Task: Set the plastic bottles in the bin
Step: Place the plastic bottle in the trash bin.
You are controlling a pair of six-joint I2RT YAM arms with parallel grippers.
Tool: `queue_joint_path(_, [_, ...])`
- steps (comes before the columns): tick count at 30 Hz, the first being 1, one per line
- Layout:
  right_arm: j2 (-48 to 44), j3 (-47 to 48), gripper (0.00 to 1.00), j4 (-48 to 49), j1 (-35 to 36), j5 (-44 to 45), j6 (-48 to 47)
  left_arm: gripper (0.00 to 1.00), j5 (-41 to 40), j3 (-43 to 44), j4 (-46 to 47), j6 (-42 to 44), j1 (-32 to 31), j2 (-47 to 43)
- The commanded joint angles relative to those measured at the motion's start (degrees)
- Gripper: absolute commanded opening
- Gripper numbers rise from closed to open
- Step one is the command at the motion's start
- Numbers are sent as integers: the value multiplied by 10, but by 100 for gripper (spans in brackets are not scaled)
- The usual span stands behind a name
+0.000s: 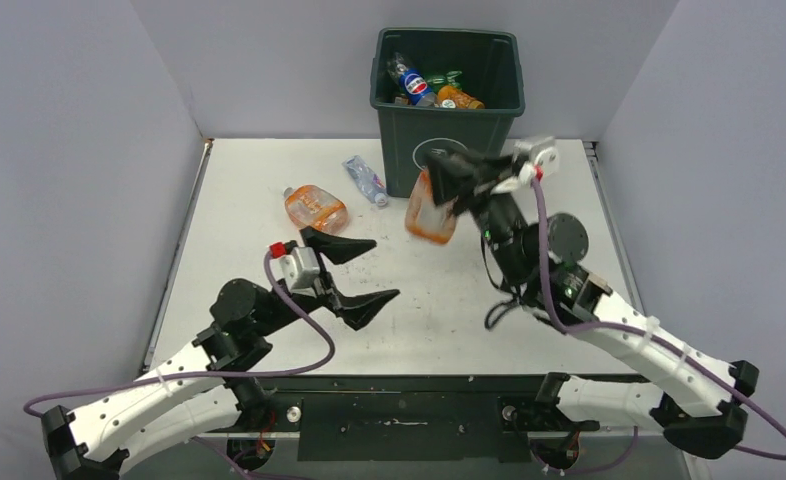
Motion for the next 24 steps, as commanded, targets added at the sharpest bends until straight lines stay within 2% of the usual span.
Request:
queue_joint_path(1, [100, 114, 5, 156, -198, 72, -23, 96, -216, -21, -17, 43, 1, -65])
queue_joint_path(3, [155, 175, 5, 167, -298, 26, 62, 96, -260, -36, -16, 51, 3, -88])
queue_joint_path(6, [237, 226, 5, 234, -383, 8, 112, 96, -319, -47, -18, 56, 5, -112])
queue_joint_path(9, [352, 310, 5, 283, -419, 15, 108, 96, -382, -47, -20, 54, 8, -120])
queue_joint_path(14, [549, 524, 5, 251, -442, -15, 102, 96, -450, -49, -18, 62, 19, -106])
queue_joint_path(15, [594, 593, 5, 212, -442, -30, 99, 96, -458, -49, -21, 63, 21, -101])
queue_joint_path(16, [627, 652, 12, 180, -442, -44, 102, 96, -469, -47, -27, 61, 25, -95])
queue_joint_path(18, [645, 667, 65, 176, -439, -43, 116, 96, -499, -38, -53, 43, 35, -77])
queue_joint_path(19, [654, 682, 84, 158, -435, -44, 120, 96, -513, -27, -72, 33, 41, -66])
queue_joint_path(20, [656, 686, 97, 147, -430, -41, 118, 96, -525, -14, -93, 20, 49, -51])
queue_joint_path(24, [608, 630, 90, 166, -404, -36, 116, 96, -517, 47, -198, -81, 115, 18])
